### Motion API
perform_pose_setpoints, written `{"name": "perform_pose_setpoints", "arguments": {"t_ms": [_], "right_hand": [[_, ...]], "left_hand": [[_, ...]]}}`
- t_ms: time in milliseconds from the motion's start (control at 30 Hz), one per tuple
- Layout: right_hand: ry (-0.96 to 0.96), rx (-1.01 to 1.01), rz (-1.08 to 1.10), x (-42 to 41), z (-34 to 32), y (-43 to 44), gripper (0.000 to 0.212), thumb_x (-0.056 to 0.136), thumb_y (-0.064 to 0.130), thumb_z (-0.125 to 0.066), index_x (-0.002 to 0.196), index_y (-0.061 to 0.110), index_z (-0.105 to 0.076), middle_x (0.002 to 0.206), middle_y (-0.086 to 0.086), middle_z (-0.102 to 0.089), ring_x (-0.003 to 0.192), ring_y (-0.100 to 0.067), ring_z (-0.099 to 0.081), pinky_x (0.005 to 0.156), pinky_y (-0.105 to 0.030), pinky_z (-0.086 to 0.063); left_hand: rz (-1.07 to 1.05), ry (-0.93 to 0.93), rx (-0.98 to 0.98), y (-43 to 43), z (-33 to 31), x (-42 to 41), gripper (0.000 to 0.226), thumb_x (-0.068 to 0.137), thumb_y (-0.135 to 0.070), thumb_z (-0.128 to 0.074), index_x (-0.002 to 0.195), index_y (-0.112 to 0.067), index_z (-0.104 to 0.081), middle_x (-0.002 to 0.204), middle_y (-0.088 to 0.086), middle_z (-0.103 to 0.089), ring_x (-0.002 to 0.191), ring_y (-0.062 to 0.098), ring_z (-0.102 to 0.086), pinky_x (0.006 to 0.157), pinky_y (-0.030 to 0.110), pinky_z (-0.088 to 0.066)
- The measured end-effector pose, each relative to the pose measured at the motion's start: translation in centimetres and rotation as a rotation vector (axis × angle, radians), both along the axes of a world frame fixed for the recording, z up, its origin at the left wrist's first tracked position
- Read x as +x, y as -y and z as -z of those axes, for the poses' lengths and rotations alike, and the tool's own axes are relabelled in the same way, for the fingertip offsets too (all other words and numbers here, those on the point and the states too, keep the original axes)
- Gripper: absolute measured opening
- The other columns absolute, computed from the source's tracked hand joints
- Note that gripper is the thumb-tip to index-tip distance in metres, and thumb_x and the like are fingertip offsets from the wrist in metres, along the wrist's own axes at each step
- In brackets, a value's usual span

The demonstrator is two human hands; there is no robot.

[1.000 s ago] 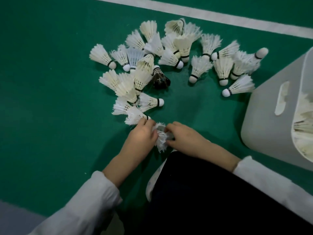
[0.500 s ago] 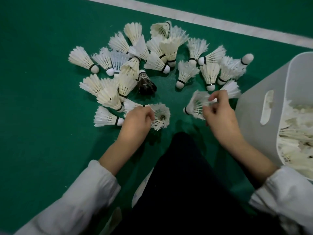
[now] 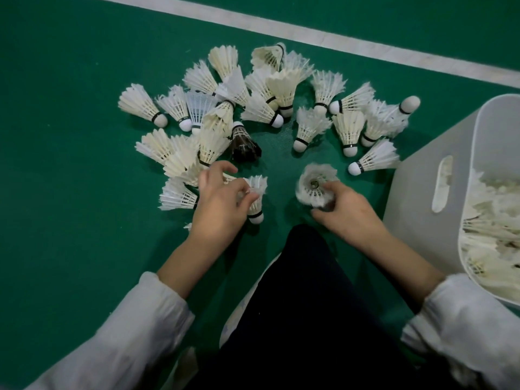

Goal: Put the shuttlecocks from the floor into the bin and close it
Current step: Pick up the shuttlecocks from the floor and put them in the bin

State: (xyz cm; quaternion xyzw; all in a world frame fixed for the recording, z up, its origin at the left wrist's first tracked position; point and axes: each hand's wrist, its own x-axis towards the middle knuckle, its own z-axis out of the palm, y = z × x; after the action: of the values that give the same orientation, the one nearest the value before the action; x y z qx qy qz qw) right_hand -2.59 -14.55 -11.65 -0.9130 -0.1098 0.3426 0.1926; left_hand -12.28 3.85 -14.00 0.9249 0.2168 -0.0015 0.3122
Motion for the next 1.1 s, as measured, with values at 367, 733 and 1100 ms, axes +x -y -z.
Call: {"name": "perform_pose_setpoints", "arguments": {"t_ms": [367,733,1100], "right_hand": [[0.229,0.056,-0.068,-0.6,0.2,-1.0,0.02,0.085,0.031,-0.061,0.078,0.013,-0.06,0.087,-0.005,-0.048,0.083,-0.031,-0.055,0.069,-0.036,-0.043],[0.237,0.196,-0.162,-1.8,0.5,-3.3,0.014,0.088,0.022,-0.058,0.09,0.01,-0.066,0.096,-0.006,-0.064,0.087,-0.025,-0.058,0.073,-0.033,-0.041],[0.233,0.267,-0.112,-1.5,0.0,-2.8,0.016,0.087,0.019,-0.058,0.089,0.006,-0.067,0.091,-0.01,-0.065,0.085,-0.026,-0.06,0.079,-0.037,-0.048]], "left_hand": [[-0.112,-0.017,-0.107,-1.9,-2.2,-3.0,0.029,0.094,-0.041,-0.044,0.078,-0.019,-0.053,0.053,0.0,-0.05,0.05,0.018,-0.047,0.048,0.034,-0.036],[-0.1,-0.727,0.147,-4.3,0.3,-8.1,0.055,0.074,-0.075,-0.046,0.082,-0.02,-0.047,0.078,0.001,-0.06,0.076,0.022,-0.058,0.06,0.03,-0.044],[-0.117,-0.168,-0.045,-0.5,-1.2,-5.5,0.01,0.089,-0.033,-0.052,0.091,-0.024,-0.056,0.079,-0.004,-0.06,0.067,0.021,-0.053,0.053,0.031,-0.038]]}}
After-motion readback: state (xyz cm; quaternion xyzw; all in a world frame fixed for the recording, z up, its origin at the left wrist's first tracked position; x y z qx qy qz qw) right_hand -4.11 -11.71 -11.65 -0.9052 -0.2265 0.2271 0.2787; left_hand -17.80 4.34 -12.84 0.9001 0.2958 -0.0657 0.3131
